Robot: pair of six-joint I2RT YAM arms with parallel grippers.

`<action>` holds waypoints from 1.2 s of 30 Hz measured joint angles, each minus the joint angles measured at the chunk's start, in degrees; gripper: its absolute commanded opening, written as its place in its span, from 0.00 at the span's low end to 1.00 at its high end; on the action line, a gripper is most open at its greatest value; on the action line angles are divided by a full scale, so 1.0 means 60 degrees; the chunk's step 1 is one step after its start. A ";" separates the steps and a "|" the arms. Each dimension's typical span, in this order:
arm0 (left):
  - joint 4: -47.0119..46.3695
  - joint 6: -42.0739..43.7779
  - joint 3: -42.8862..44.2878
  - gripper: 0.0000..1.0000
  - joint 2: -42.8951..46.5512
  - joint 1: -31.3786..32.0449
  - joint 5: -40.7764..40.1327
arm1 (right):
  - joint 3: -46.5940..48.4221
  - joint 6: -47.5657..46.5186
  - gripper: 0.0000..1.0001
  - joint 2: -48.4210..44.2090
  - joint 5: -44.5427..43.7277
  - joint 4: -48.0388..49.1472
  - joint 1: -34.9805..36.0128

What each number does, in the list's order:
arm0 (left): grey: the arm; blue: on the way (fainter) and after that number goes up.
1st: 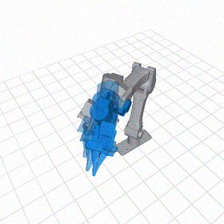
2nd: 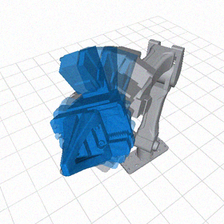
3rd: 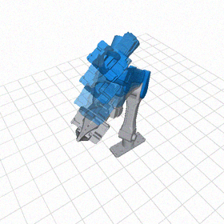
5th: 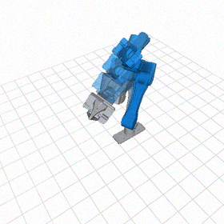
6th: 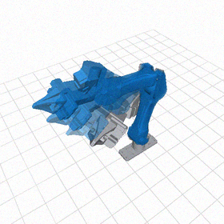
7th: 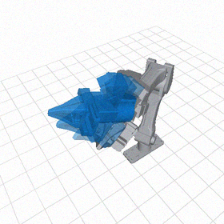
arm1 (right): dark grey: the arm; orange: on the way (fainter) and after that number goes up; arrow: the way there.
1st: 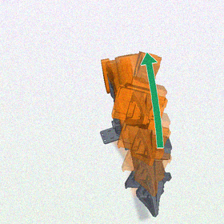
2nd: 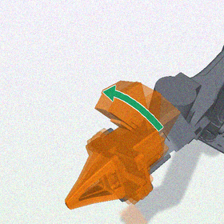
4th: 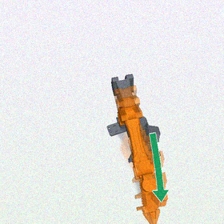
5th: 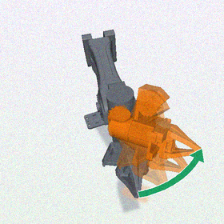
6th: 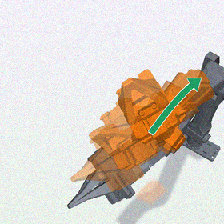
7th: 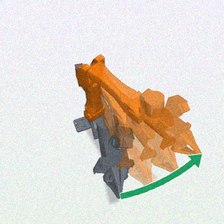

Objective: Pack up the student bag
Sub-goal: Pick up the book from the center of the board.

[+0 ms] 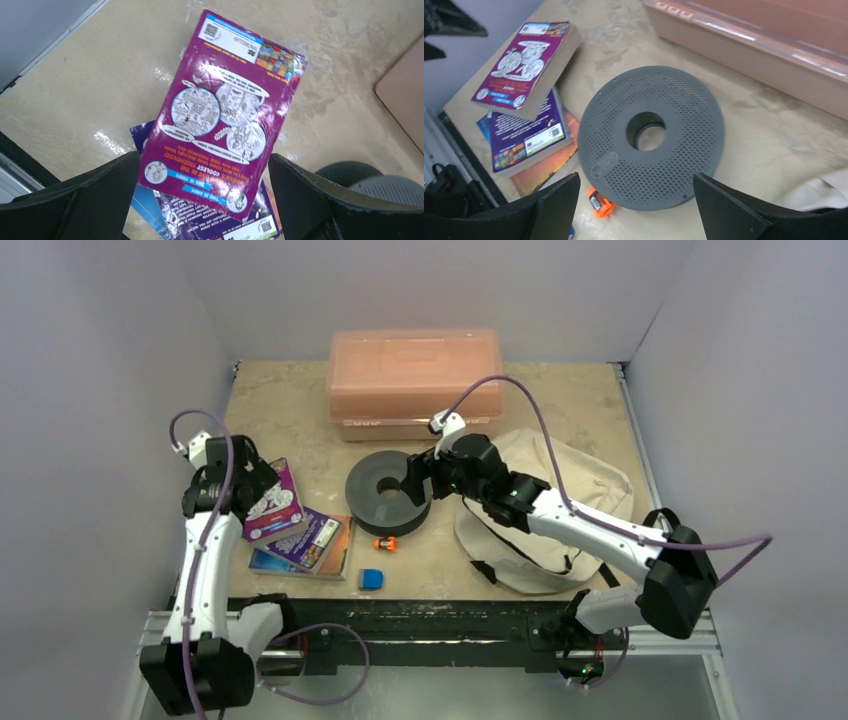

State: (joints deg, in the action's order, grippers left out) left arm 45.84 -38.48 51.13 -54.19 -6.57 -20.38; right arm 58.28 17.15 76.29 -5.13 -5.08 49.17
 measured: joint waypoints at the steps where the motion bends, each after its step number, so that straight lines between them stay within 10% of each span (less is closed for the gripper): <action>1: -0.0011 -0.0004 0.0138 1.00 -0.0302 -0.0240 -0.0011 | 0.0022 0.0004 0.87 0.0219 0.0233 0.0186 0.0033; 16: -0.1730 0.1818 0.0710 1.00 -0.3315 -0.4594 0.4499 | -0.1126 0.0036 0.89 -0.0911 0.2477 0.1497 0.0404; 36: -0.2710 0.4350 0.1115 0.85 -0.6451 -0.5475 0.9497 | -0.2754 -0.0780 0.89 -0.4284 0.3785 0.2794 0.0991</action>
State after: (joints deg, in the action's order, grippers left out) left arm 29.58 -12.38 57.82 -92.90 -39.42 36.60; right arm 41.76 12.47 50.59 17.58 11.68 55.11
